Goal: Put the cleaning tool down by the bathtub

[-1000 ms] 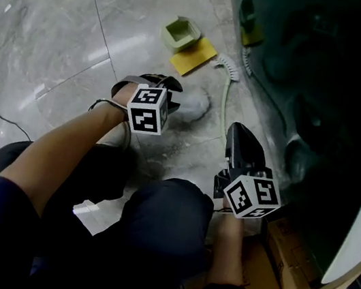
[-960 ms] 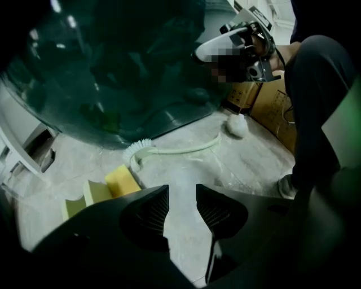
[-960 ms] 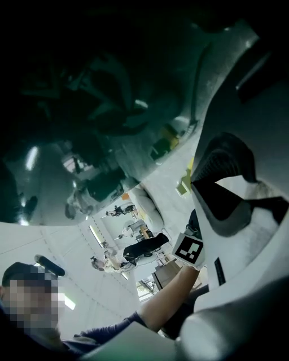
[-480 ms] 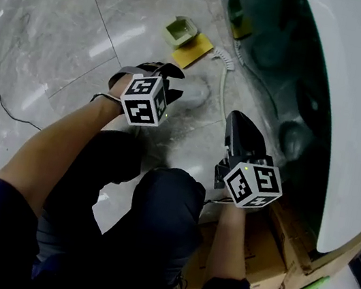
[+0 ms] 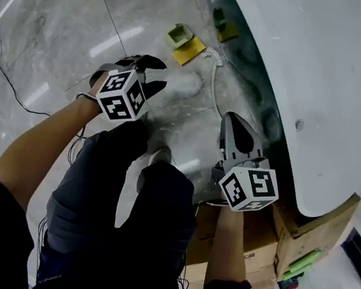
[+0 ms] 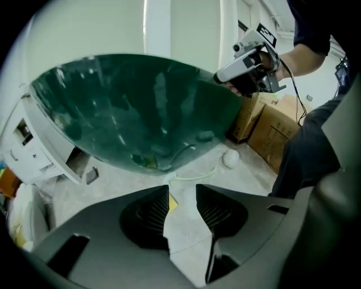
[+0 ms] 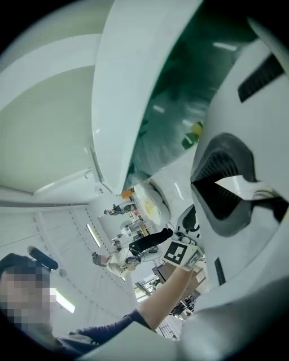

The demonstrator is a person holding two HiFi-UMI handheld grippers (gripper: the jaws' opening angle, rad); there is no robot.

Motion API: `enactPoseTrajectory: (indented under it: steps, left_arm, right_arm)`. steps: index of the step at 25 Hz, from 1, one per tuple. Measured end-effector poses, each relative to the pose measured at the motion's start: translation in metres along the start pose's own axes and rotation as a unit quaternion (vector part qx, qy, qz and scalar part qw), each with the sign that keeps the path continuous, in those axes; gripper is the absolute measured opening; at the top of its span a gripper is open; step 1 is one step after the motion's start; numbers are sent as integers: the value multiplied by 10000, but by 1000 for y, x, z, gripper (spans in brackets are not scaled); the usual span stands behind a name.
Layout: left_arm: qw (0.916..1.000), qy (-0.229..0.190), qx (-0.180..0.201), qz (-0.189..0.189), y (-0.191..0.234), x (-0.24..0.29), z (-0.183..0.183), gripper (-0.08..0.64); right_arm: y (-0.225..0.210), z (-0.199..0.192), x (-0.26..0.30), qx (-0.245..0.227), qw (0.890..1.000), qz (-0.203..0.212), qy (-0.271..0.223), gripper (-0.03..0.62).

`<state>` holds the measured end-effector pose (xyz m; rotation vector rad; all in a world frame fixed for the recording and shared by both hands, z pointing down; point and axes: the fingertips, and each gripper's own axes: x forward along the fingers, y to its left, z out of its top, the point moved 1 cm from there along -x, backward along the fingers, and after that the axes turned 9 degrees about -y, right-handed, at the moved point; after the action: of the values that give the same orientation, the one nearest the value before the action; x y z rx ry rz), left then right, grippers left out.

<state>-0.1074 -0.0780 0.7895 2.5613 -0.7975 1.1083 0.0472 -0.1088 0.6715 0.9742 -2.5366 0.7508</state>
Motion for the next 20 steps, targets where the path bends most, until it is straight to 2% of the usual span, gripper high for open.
enactPoseTrajectory:
  steps: [5,11,20]
  left_arm:
    - [9994,-283,-27,190,-8,-62,59,167]
    - [9966,-742,-124,332,-18,-138,133,167]
    - [9844,-1476,-434,860,-37,-241,250,166]
  right_arm:
    - [22,52,-39,-16,9999,-108,-97,5]
    - [59,112,-92,-262,9993,-197,-184,5]
    - [94,196,-171,-227,9975,-300,-596,5]
